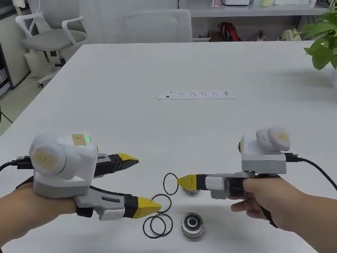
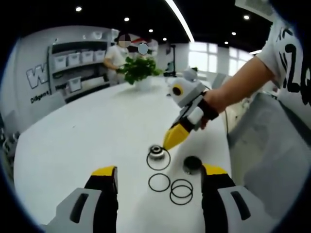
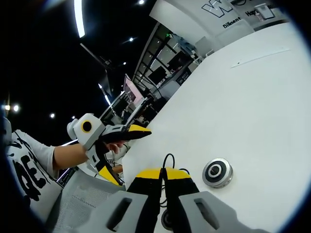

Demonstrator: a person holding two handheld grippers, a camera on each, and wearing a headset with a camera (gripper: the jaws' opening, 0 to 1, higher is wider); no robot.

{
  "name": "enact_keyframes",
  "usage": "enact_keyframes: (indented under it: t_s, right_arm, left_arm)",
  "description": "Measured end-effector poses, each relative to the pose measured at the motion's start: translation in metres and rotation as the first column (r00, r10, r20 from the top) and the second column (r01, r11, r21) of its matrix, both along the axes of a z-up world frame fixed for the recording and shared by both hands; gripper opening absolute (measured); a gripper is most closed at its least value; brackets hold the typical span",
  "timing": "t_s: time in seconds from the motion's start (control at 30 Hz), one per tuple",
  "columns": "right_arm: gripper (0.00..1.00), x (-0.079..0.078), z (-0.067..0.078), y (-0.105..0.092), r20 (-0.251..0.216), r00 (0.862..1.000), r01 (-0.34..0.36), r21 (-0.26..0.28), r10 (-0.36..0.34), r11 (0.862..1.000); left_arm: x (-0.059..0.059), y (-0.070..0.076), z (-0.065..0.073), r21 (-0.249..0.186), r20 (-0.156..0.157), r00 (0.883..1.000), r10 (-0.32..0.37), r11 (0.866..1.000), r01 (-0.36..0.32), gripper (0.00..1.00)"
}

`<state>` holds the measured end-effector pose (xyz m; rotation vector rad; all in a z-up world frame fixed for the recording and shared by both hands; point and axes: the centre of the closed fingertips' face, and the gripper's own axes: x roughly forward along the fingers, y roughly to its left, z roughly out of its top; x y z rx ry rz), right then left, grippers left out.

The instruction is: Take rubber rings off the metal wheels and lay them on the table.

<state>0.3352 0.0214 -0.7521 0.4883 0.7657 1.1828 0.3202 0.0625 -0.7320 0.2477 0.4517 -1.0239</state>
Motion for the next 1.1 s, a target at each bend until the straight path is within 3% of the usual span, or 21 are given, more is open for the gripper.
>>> enact_keyframes:
  t_s: [0.53,0.7,0.87,1.1]
  right_arm:
    - [0.00,-0.016,-0.018,0.022,-0.034,0.996,-0.079,-0.026,0.078,0.997]
    - [0.00,-0.020,-0.030,0.019,-0.043,0.995,-0.092,-0.081,0.089,0.992]
    - [0.00,-0.017,-0.039,0.011,-0.009,0.997,-0.081,-0.137,0.081,0.987]
    - [0.12,-0.015,-0.045,0.001,0.028,0.996,-0.075,-0.192,0.082,0.979]
  left_arm:
    - [-0.010,0.018,-0.009,0.016,-0.024,0.999,0.026,1.000,-0.026,0.73]
    - [-0.010,0.017,-0.010,0.013,-0.031,0.999,0.030,0.999,-0.030,0.72]
    - [-0.010,0.011,-0.009,0.006,-0.031,0.999,0.021,1.000,-0.020,0.72]
    - [-0.010,0.011,-0.013,0.009,-0.040,0.999,0.016,1.000,-0.015,0.72]
